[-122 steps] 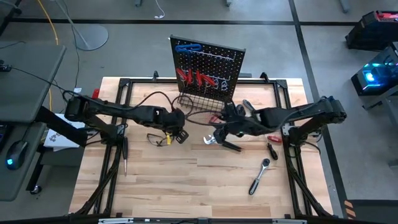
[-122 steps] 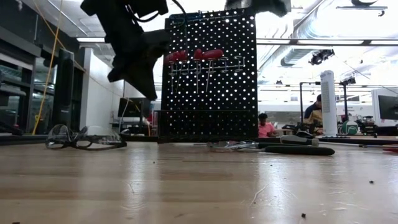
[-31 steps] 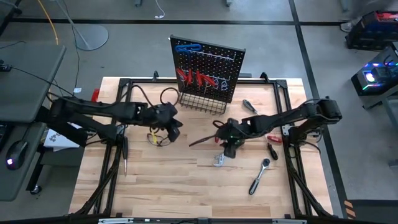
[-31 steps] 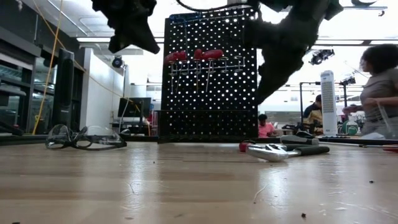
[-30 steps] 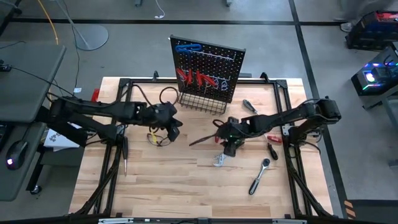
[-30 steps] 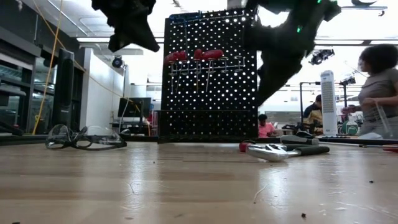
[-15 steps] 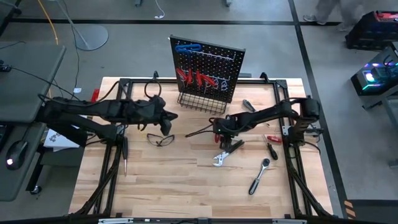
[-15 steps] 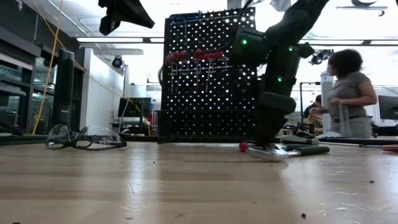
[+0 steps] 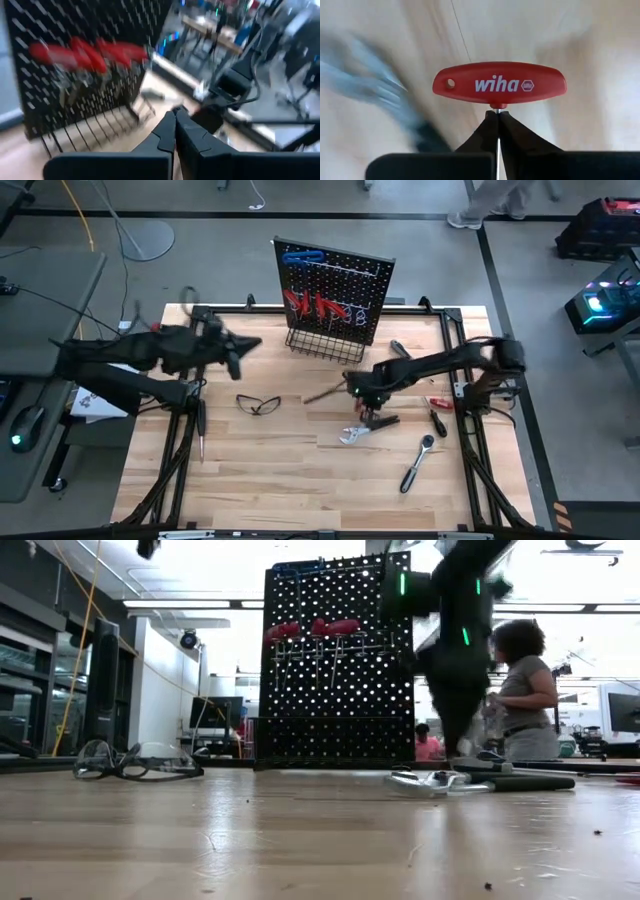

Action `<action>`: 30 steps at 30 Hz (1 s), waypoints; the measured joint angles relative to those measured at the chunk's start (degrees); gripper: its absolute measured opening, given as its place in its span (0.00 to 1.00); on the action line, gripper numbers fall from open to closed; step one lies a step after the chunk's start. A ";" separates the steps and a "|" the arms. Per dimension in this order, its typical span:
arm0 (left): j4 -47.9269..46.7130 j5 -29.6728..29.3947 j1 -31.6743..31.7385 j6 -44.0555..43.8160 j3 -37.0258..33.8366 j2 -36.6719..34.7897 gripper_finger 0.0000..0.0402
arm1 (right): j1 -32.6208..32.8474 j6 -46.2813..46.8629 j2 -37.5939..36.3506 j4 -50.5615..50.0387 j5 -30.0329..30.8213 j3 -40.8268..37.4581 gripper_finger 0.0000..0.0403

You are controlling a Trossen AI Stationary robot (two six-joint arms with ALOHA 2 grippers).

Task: Hang tools onto peg board
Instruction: Hang the left red allen wrench on the pegboard

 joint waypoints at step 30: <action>-0.80 -7.05 0.08 6.67 -0.02 -4.50 0.00 | 3.34 4.57 -11.89 51.06 63.35 11.57 0.00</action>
